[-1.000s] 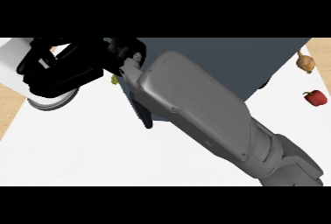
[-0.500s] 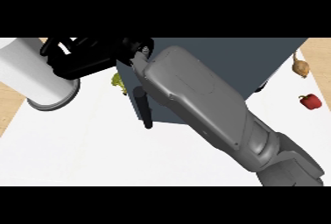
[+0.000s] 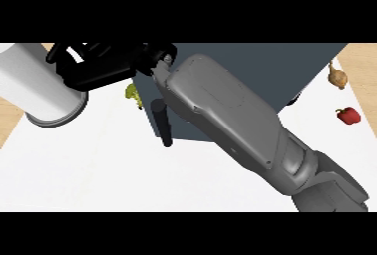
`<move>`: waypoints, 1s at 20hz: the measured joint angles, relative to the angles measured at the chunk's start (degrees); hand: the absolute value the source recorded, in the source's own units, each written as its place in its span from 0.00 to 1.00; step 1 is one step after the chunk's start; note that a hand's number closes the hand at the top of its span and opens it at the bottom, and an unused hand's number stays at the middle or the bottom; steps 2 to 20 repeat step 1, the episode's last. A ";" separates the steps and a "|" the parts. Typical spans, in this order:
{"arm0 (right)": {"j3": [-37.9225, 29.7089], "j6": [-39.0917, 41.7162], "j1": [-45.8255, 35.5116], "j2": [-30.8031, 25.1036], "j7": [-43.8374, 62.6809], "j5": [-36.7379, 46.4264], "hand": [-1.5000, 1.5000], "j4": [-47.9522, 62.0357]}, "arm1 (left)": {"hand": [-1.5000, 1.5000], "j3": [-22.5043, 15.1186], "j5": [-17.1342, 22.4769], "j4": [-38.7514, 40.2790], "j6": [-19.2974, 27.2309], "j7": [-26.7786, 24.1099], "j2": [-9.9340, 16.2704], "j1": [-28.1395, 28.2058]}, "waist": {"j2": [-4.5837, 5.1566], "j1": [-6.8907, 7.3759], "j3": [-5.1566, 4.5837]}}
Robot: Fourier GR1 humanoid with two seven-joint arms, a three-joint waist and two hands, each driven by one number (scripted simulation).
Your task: Pick up the wine, place it into the cabinet and close the cabinet
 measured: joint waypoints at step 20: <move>0.26 0.12 -0.16 0.01 -0.36 -0.15 1.00 0.08 | 0.00 -0.38 0.00 -0.32 0.22 0.22 -0.07 -0.20 | 0.04 -0.21 -0.10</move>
